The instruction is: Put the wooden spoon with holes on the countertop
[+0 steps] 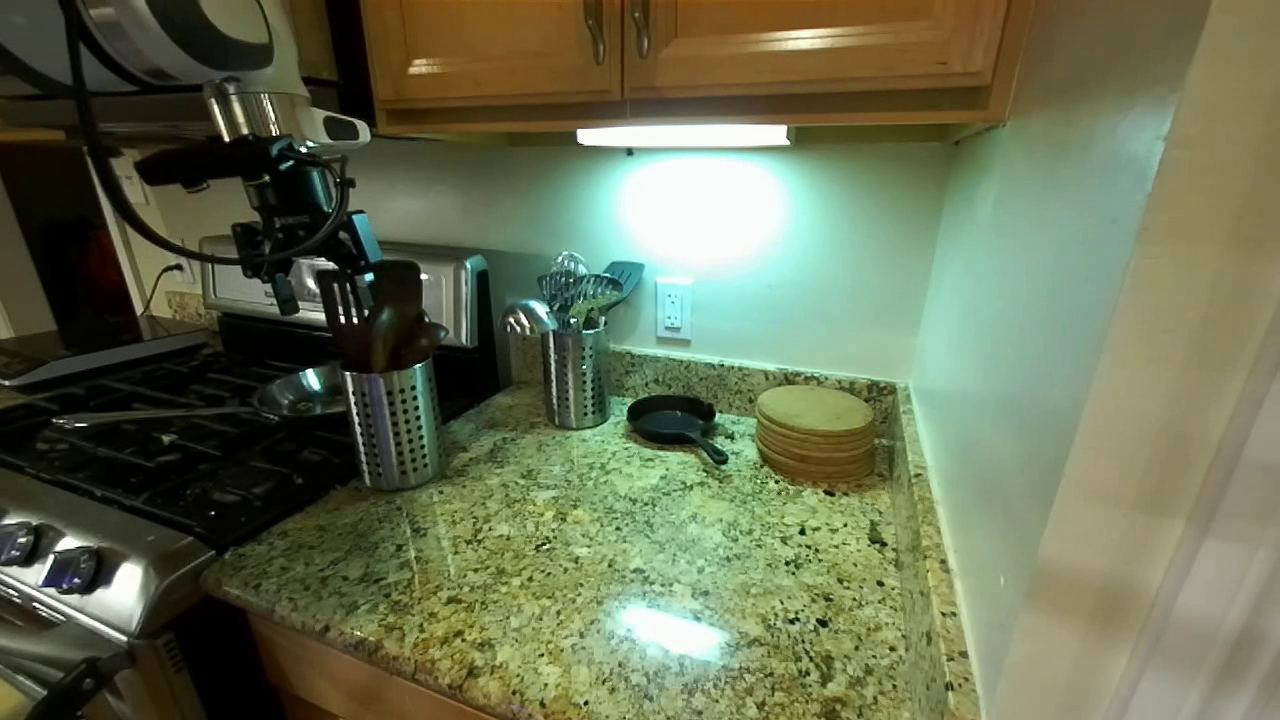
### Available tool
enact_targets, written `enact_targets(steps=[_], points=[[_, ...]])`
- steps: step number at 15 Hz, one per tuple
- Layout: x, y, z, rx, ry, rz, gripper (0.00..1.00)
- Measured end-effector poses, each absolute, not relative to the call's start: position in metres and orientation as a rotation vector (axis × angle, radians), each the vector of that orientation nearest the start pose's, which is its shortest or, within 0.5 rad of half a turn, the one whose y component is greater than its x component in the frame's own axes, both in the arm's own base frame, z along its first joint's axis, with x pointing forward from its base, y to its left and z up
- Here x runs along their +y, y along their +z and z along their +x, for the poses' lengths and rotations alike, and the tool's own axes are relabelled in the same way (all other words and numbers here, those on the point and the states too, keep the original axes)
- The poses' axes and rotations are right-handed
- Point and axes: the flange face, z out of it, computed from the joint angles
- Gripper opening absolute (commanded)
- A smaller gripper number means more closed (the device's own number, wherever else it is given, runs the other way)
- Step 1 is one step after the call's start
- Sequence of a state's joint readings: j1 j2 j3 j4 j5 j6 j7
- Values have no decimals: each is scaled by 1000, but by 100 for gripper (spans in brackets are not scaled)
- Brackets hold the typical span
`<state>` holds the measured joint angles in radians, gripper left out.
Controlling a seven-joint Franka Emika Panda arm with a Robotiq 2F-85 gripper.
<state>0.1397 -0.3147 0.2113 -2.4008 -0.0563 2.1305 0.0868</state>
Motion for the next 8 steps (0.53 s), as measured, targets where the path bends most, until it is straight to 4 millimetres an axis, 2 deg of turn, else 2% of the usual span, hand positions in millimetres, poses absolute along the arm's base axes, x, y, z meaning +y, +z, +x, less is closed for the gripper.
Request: enact_targets(steps=[5, 8], points=[[155, 438, 423, -463, -105, -3208, 100], [160, 440, 430, -476, -210, -3187, 100]])
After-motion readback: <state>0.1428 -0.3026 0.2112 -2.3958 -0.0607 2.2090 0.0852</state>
